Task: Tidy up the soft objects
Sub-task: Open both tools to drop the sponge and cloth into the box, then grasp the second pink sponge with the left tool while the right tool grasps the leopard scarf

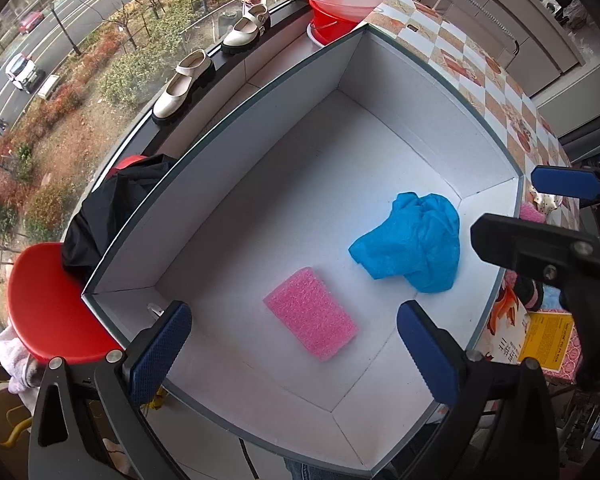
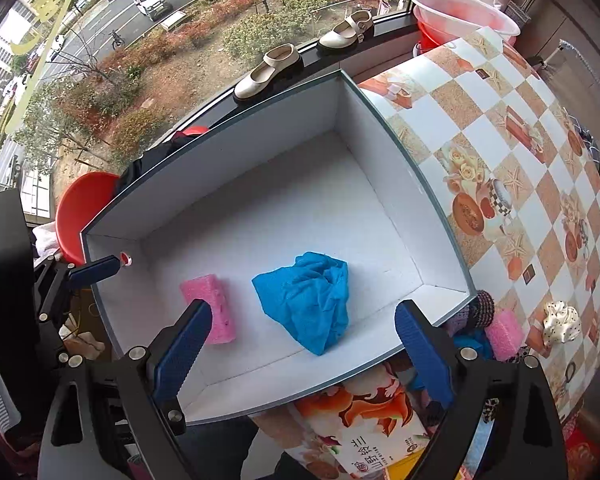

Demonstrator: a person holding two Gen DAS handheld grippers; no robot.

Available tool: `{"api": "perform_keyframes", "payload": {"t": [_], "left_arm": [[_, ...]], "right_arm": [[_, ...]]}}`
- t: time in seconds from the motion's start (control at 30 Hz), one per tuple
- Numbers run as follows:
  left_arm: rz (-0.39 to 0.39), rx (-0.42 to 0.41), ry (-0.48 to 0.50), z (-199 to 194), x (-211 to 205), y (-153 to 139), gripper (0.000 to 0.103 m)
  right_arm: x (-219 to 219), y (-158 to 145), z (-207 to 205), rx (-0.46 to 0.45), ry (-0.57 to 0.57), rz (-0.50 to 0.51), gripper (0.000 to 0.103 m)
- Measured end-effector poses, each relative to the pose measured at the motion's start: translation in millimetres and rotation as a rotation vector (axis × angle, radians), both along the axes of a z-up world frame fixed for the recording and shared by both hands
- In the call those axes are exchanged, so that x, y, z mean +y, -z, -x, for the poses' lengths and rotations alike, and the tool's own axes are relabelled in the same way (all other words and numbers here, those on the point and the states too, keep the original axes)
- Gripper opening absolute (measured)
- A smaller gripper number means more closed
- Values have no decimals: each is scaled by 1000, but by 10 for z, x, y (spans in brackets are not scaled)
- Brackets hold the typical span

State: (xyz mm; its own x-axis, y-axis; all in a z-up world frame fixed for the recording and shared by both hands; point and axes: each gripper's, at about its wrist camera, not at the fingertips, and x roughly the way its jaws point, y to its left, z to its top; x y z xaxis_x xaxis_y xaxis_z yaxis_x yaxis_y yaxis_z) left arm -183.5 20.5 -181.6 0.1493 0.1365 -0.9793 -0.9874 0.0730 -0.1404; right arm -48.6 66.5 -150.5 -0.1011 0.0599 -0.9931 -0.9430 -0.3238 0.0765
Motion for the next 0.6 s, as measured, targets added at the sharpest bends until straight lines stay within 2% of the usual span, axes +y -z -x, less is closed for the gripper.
{"api": "perform_keyframes", "payload": {"t": [0.13, 0.33, 0.6], "left_arm": [[6, 8, 11, -33, 6, -38, 103], [2, 1, 36, -108, 36, -148, 103], [-2, -29, 159, -538, 238, -406, 103]], "right_arm": [[-6, -97, -22, -19, -3, -43, 103], [2, -193, -131, -2, 28, -55, 103], [15, -400, -692, 81, 169, -38, 103]]}}
